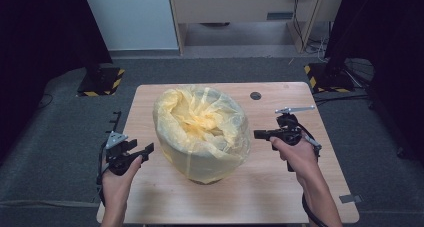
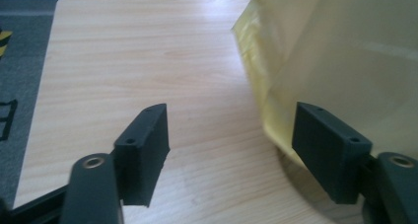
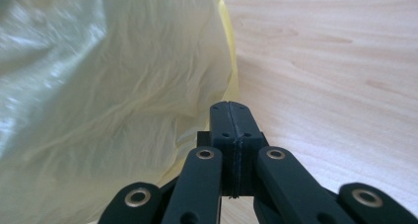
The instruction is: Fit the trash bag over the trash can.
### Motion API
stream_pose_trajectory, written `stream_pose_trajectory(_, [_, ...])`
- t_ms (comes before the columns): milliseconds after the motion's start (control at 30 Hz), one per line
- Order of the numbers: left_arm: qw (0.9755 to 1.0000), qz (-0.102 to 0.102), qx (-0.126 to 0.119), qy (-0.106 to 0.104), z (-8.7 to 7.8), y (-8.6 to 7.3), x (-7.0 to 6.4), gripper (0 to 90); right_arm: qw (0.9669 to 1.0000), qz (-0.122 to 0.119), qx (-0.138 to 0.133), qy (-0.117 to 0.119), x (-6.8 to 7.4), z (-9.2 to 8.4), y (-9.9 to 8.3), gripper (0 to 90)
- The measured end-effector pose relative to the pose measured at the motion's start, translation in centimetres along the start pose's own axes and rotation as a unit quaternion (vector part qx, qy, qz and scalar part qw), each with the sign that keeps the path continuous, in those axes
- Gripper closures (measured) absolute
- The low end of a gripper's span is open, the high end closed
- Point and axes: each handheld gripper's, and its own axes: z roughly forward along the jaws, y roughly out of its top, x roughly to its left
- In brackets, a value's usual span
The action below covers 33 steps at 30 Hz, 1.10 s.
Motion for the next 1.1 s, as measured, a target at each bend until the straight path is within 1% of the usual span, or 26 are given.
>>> stream_pose_trajectory(133, [0.9998,-0.002,0.01,0.017,0.8,-1.9,0.7,19.1,0.9999,-0.006,-0.014,0.004,0.0,-0.8,0.2,90.0])
stream_pose_trajectory(200, [0.9994,0.004,0.019,0.027,1.6,-2.9,0.8,17.2,0.9998,-0.006,-0.018,0.002,0.1,-1.2,0.3,90.0])
stream_pose_trajectory(300, [0.9991,0.007,0.033,0.026,2.8,-4.4,0.7,15.7,0.9996,-0.011,-0.026,0.005,0.2,-1.7,0.4,90.0])
stream_pose_trajectory(333, [0.9989,0.009,0.038,0.027,3.1,-4.8,0.7,15.3,0.9996,-0.009,-0.028,0.004,0.3,-1.9,0.5,90.0])
stream_pose_trajectory(433, [0.9981,0.018,0.048,0.034,4.1,-5.9,0.3,14.3,0.9993,-0.01,-0.036,0.009,0.4,-2.5,0.7,89.8])
stream_pose_trajectory(533, [0.9974,0.028,0.054,0.038,4.6,-6.6,0.0,14.0,0.999,-0.01,-0.042,0.013,0.5,-2.9,1.0,89.4])
stream_pose_trajectory(700, [0.9965,0.035,0.063,0.041,5.4,-7.5,-0.1,13.4,0.9984,-0.01,-0.052,0.02,0.7,-3.4,1.5,89.2])
stream_pose_trajectory(767, [0.996,0.037,0.069,0.043,5.6,-7.7,-0.1,12.9,0.9982,-0.01,-0.054,0.021,0.8,-3.6,1.7,89.2])
stream_pose_trajectory(833, [0.9952,0.044,0.075,0.046,5.8,-7.9,-0.1,12.3,0.9981,-0.013,-0.056,0.021,1.0,-3.8,2.0,89.3])
stream_pose_trajectory(933, [0.9947,0.045,0.079,0.047,6.0,-8.2,-0.1,12.0,0.9979,-0.015,-0.06,0.02,1.3,-4.2,2.5,89.4])
stream_pose_trajectory(967, [0.9941,0.05,0.084,0.047,6.2,-8.2,-0.1,11.2,0.9977,-0.016,-0.062,0.02,1.4,-4.4,2.7,89.4])
stream_pose_trajectory(1033, [0.9926,0.064,0.087,0.056,6.3,-8.3,-0.3,10.7,0.9974,-0.02,-0.067,0.018,1.7,-4.8,3.1,89.5])
stream_pose_trajectory(1100, [0.9925,0.063,0.089,0.055,6.4,-8.2,-0.3,9.7,0.9971,-0.027,-0.069,0.015,2.3,-5.1,3.7,89.5])
